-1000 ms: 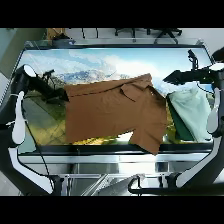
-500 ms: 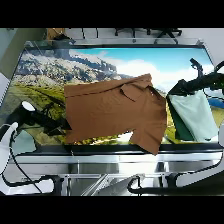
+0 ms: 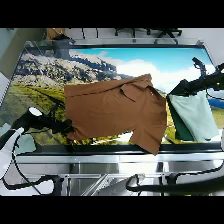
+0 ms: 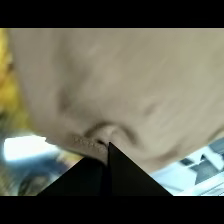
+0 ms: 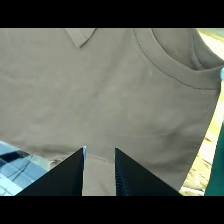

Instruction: Fold the shirts.

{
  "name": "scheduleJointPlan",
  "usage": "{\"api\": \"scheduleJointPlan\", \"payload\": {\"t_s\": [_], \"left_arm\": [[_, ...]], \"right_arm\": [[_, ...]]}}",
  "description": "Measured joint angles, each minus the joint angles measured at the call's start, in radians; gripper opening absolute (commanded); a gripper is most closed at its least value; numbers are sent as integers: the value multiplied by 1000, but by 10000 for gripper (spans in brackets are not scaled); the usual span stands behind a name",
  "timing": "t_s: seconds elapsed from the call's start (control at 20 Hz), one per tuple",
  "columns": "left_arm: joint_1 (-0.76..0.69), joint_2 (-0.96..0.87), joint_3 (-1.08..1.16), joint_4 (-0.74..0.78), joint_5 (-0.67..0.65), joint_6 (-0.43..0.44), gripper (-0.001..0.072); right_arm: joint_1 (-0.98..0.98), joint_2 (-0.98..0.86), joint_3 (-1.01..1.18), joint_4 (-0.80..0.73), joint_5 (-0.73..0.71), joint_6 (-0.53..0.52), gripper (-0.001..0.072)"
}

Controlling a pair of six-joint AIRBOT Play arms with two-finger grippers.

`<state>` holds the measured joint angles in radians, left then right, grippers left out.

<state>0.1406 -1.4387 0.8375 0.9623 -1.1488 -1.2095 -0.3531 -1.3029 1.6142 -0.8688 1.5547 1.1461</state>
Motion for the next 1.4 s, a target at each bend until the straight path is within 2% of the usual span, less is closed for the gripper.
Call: {"api": "scheduleJointPlan", "payload": {"t_s": [0.25, 0.35, 0.75, 1.05, 1.1, 1.15, 1.2, 1.25, 1.4], "left_arm": [[90, 2, 148, 124, -33, -20, 14], [144, 2, 190, 153, -42, -24, 14], [194, -58, 230, 183, -77, 3, 14], [174, -95, 235, 186, -93, 11, 15], [175, -97, 235, 187, -94, 11, 14], [175, -98, 235, 187, -99, 11, 14], [177, -98, 235, 188, -101, 11, 14], [180, -99, 235, 189, -105, 11, 14], [192, -80, 236, 185, -117, 14, 13]], "right_arm": [[7, 7, -47, -11, 2, 29, 229], [25, 8, -116, -38, -6, 41, 378], [148, 12, -531, -85, -108, 97, 379], [247, 14, -647, -42, -177, 111, 365], [256, 14, -653, -31, -191, 107, 353], [261, 14, -657, -20, -206, 99, 188], [264, 13, -660, -16, -233, 90, 64], [265, 12, -662, -12, -246, 81, 18], [267, 31, -650, -10, -282, 55, 17]]}}
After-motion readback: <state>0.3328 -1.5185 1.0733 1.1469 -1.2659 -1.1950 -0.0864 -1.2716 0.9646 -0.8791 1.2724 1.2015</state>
